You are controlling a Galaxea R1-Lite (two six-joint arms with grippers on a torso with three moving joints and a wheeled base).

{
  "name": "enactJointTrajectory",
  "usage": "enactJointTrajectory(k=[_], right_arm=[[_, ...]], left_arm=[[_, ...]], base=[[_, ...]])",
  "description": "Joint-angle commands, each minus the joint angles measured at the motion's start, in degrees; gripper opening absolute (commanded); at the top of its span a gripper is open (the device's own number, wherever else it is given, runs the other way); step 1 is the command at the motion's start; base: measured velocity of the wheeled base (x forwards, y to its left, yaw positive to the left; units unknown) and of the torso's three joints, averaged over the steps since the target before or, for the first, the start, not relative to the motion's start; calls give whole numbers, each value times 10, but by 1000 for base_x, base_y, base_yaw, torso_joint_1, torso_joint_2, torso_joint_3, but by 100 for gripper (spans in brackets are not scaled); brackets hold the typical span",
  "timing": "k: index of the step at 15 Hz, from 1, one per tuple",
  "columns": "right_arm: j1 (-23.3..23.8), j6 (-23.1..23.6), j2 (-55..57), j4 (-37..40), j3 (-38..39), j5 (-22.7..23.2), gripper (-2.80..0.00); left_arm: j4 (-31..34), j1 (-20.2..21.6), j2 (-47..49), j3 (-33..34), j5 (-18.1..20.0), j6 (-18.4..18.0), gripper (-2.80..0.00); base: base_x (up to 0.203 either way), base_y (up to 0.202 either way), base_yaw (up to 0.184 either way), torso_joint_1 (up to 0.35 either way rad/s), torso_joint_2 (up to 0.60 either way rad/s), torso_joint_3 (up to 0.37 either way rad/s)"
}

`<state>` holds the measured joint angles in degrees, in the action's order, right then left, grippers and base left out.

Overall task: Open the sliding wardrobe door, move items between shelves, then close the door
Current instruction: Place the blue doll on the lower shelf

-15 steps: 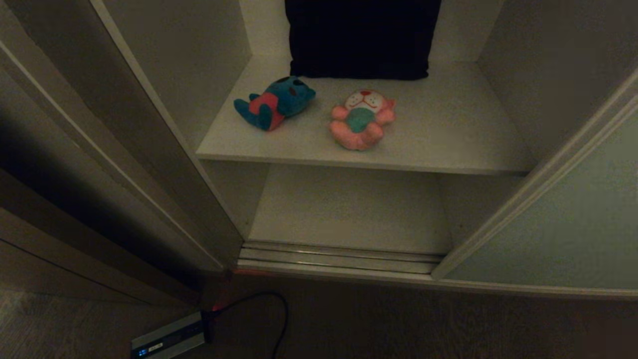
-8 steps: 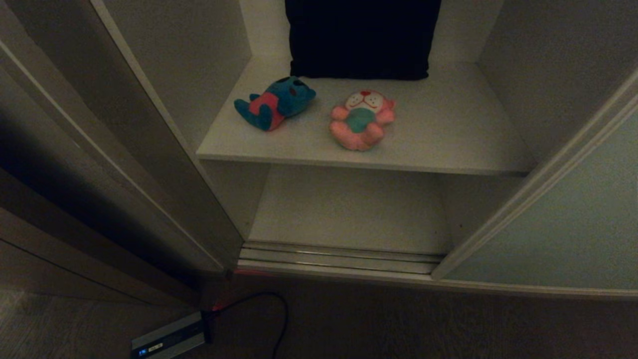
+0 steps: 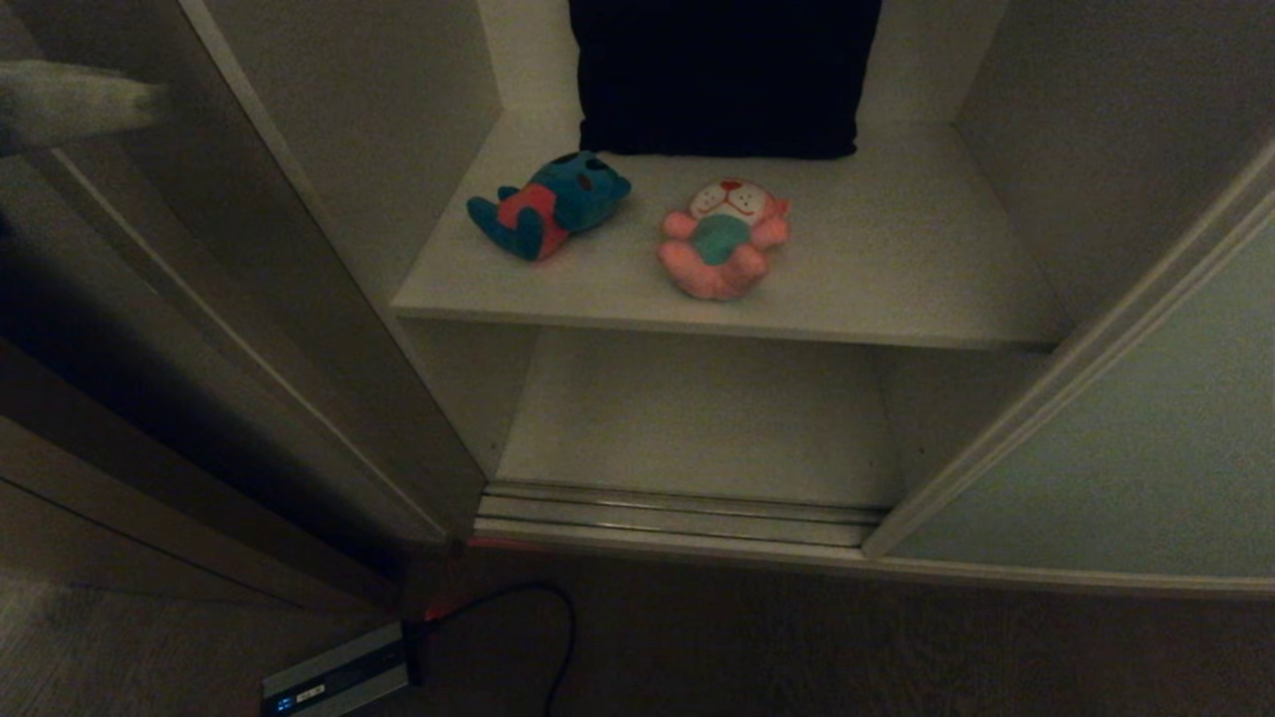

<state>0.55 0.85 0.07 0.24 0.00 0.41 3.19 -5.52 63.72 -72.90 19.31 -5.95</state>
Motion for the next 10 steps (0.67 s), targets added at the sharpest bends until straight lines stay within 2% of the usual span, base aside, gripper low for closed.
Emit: enactJointTrajectory(k=[1, 6, 10], right_arm=[[0, 0, 0, 0, 3, 0, -280], [0, 0, 0, 0, 2, 0, -280], [1, 0, 0, 0, 2, 0, -280]], left_arm=[[2, -11, 162, -84, 8, 3, 0], [44, -37, 343, -205, 18, -3, 0], [45, -55, 436, -301, 9, -6, 0]], base=[[0, 0, 0, 0, 0, 0], [0, 0, 0, 0, 0, 0], [0, 0, 0, 0, 0, 0]])
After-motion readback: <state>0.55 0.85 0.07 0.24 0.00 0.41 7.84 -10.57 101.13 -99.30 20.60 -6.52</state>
